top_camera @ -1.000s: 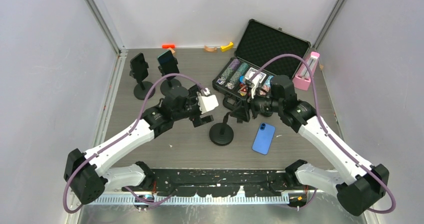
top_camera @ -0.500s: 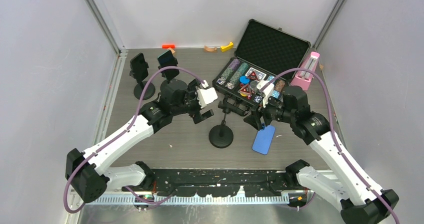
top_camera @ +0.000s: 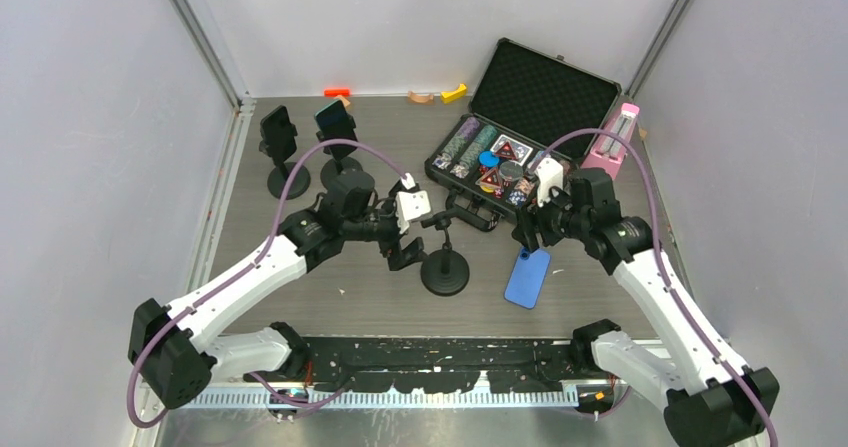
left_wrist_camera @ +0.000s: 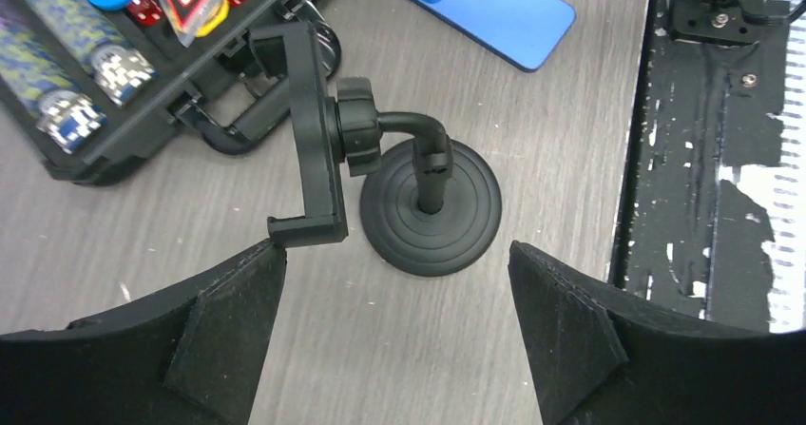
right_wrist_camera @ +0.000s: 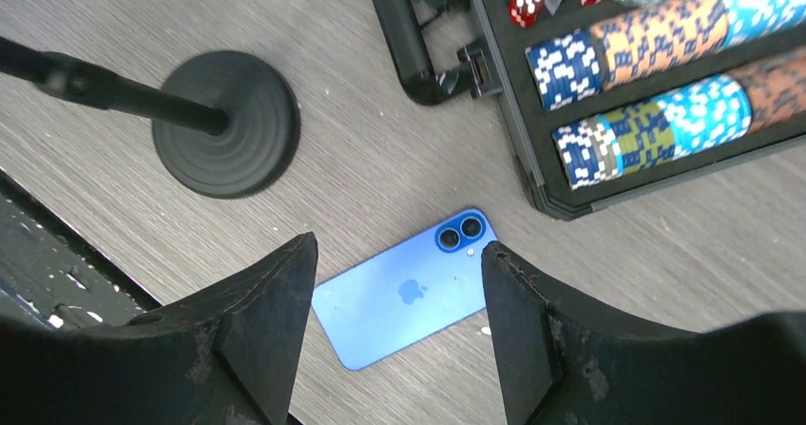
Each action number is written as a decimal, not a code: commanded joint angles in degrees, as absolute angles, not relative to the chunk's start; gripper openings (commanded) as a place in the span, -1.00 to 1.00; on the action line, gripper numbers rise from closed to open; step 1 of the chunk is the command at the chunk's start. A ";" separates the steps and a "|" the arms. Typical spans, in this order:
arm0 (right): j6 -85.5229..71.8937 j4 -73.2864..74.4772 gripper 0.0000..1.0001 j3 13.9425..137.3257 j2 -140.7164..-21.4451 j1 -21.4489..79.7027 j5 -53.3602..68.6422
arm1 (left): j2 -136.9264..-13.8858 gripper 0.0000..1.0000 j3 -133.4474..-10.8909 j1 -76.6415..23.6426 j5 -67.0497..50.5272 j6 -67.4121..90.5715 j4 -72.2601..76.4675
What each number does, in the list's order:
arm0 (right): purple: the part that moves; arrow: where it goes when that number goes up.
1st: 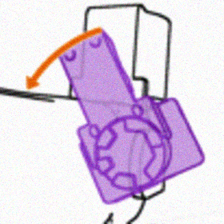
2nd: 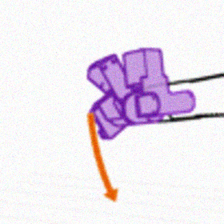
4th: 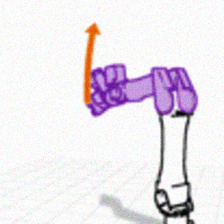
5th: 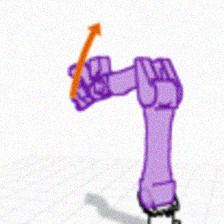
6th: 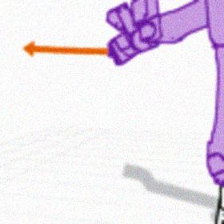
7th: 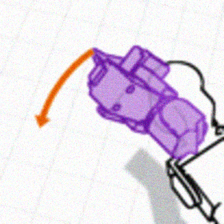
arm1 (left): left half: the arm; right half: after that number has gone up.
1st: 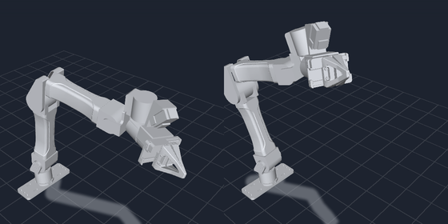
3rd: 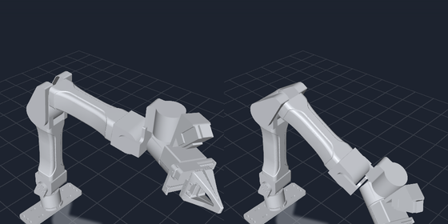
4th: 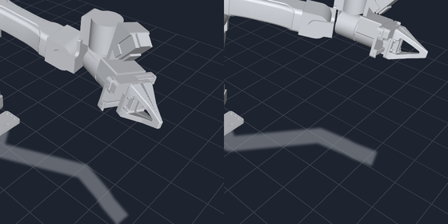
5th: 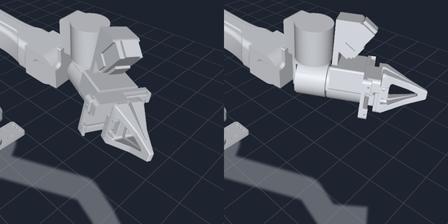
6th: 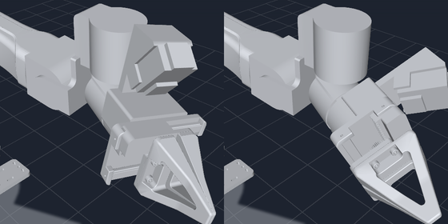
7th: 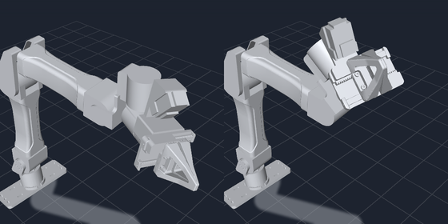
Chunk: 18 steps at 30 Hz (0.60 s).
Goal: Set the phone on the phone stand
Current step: Place the phone stand at the center of the board, then adjust the phone stand at the center of the board.
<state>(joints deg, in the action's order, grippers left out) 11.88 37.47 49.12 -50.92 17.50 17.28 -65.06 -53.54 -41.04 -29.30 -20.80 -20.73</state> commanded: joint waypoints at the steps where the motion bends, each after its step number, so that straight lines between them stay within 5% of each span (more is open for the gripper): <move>1: 13.34 38.56 0.38 48.92 -54.16 17.15 15.08 | -63.23 0.75 -50.58 -41.55 -33.40 -15.59 -18.12; 11: 21.23 44.64 0.37 49.37 -60.65 17.14 15.76 | -56.96 0.70 -47.36 -41.59 -25.53 -20.58 -18.60; 18: 24.30 45.81 0.36 49.38 -65.33 17.14 15.10 | -57.21 0.85 -50.95 -41.65 -26.59 -29.62 -19.22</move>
